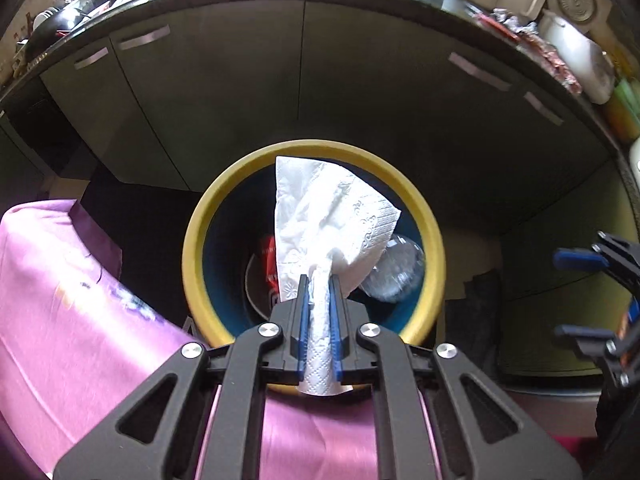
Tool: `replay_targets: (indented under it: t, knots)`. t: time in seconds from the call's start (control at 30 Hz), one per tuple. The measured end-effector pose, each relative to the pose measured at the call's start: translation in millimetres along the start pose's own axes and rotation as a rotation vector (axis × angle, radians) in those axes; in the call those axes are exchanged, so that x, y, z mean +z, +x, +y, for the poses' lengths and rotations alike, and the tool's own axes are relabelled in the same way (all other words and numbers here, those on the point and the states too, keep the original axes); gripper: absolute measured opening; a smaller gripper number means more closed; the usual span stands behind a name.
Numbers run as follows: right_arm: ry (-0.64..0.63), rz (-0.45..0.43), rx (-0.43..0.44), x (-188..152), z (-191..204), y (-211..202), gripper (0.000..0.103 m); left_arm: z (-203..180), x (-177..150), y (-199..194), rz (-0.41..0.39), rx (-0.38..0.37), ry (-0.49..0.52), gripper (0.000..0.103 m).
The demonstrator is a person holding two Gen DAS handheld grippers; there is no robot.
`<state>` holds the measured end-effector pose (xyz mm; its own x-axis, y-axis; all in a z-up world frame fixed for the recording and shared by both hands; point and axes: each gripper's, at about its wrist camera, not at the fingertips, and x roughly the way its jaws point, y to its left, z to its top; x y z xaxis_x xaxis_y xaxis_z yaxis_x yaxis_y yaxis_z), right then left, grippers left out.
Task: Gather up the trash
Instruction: 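Carry the tissue over the bin and open the left gripper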
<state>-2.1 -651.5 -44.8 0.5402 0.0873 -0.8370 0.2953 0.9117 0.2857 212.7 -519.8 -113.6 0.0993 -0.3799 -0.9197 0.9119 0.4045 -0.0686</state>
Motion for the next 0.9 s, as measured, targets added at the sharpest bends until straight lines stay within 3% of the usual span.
replay_targets:
  t: [0.07, 0.1, 0.13, 0.17, 0.3, 0.4, 0.6, 0.77, 0.9]
  knots:
    - [0.008, 0.006, 0.003, -2, -4, 2, 0.072, 3, 9, 6, -0.01, 0.028, -0.021, 0.026]
    - [0.009, 0.011, 0.006, -3, -6, 4, 0.073, 5, 12, 6, -0.019, 0.023, -0.032, 0.05]
    - [0.007, 0.013, 0.008, -2, -7, 5, 0.073, 6, 12, 4, -0.034, 0.023, -0.043, 0.063]
    - [0.006, 0.015, 0.01, -2, -7, 6, 0.073, 7, 10, 0, -0.046, 0.024, -0.049, 0.066]
    - [-0.003, 0.016, 0.015, -2, -6, 6, 0.073, 8, 7, -18, -0.069, 0.003, -0.061, 0.068]
    - [-0.015, 0.01, 0.024, -2, 2, 4, 0.073, 6, -9, -53, -0.127, -0.027, -0.071, 0.068]
    - [-0.057, 0.028, 0.04, -2, 22, 10, 0.073, 2, -65, -139, -0.281, -0.042, -0.115, 0.069]
    - [-0.173, 0.054, 0.092, 4, 71, 23, 0.073, 10, -145, -204, -0.408, -0.033, -0.202, 0.077]
    - [-0.328, 0.091, 0.164, 12, 138, 42, 0.073, 21, -228, -248, -0.519, 0.066, -0.295, 0.083]
